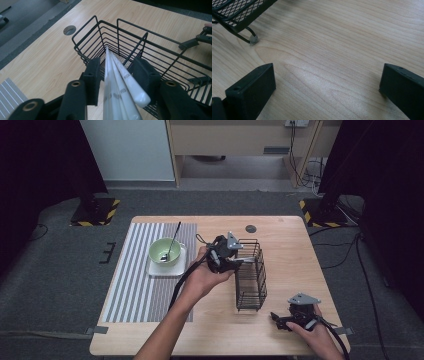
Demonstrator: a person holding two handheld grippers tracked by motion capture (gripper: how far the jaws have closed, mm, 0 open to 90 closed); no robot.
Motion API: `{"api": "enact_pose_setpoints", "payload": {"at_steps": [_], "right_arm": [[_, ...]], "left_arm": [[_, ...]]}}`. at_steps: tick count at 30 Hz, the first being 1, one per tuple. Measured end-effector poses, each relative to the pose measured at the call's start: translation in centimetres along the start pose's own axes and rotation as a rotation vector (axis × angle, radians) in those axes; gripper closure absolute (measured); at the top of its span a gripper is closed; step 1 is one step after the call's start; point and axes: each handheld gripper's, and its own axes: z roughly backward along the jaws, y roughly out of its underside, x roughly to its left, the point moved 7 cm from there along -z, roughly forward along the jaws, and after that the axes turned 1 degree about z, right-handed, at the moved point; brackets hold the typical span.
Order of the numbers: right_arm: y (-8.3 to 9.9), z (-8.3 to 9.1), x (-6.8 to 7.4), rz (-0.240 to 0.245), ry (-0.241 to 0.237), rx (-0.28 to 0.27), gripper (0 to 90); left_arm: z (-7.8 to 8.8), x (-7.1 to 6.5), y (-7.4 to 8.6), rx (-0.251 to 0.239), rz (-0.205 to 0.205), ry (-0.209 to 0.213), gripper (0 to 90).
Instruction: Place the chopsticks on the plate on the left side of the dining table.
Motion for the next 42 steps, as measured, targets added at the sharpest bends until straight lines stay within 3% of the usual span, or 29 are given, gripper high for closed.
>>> {"api": "enact_pose_setpoints", "payload": {"at_steps": [14,42], "right_arm": [[0.01,0.00,-0.01,0.002,-0.001,-0.001,0.3],[0.01,0.00,-0.01,0.002,-0.001,-0.001,0.3]], "left_arm": [[-0.03,-0.37,-0.45,-0.006,-0.024,0.010,80.8],[-0.46,-0.52,-0.17,0.017,-0.025,-0.011,81.7]]}}
